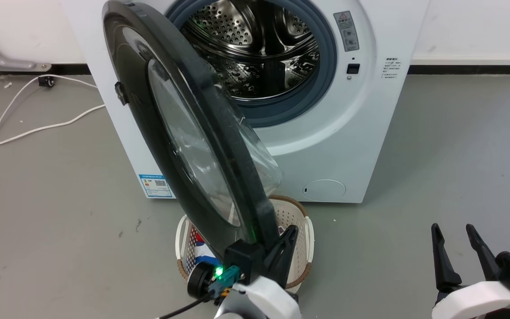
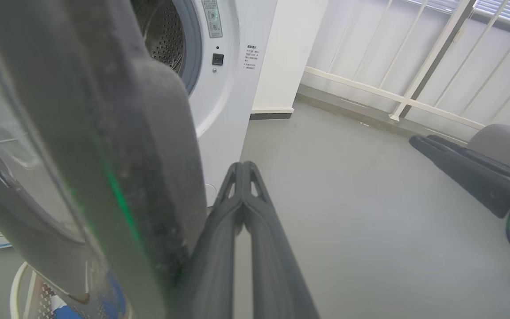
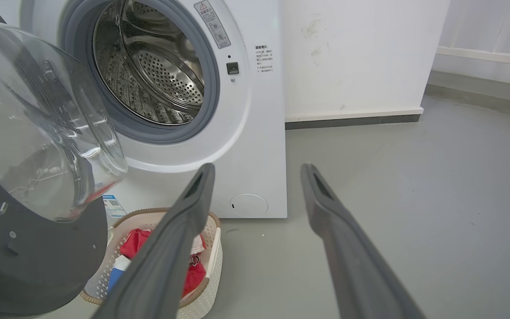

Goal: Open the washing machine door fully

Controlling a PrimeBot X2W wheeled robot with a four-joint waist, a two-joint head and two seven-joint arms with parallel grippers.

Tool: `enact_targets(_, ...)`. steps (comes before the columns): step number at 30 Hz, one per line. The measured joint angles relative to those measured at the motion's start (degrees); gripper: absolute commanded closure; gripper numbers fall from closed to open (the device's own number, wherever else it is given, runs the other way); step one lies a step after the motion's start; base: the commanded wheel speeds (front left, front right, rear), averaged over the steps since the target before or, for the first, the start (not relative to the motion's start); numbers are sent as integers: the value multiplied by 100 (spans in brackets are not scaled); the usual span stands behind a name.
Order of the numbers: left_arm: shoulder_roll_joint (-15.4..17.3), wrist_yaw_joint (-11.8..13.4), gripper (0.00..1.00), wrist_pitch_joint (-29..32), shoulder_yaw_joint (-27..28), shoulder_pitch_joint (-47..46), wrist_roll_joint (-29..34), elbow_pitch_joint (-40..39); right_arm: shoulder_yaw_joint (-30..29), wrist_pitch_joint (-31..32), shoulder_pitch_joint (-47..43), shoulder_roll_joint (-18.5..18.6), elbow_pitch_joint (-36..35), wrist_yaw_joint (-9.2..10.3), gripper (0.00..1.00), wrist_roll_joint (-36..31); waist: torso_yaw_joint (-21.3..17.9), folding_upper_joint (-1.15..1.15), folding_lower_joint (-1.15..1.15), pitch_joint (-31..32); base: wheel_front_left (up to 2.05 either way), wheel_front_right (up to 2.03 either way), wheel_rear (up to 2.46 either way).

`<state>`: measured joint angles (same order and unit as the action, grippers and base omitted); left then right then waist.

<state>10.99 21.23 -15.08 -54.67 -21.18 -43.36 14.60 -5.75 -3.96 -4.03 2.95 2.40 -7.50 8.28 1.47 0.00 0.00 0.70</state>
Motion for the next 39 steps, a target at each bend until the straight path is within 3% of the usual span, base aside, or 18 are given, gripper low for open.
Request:
enact_targets(14, 653, 690, 100, 35, 91, 480, 202, -1115, -32, 0, -6, -1, 66, 0, 0, 46, 329, 0, 0, -54, 0, 0, 0)
enact_targets(23, 1042, 1049, 100, 27, 322, 749, 337, -1872, -112, 5, -5, -2, 62, 0, 0, 59, 749, 0, 0, -118, 0, 0, 0)
enact_targets(34, 1555, 1256, 100, 19, 1194, 1100, 283, -2330, -205, 16, 68, -3, -11, 0, 0, 55, 1484, 0, 0, -244, 0, 0, 0)
enact_targets(39, 1760, 1079, 100, 18, 1740, 1261, 70, -2380, -238, 48, 132, -4, -115, 0, 0, 30, 1712, 0, 1, -309, 0, 0, 0)
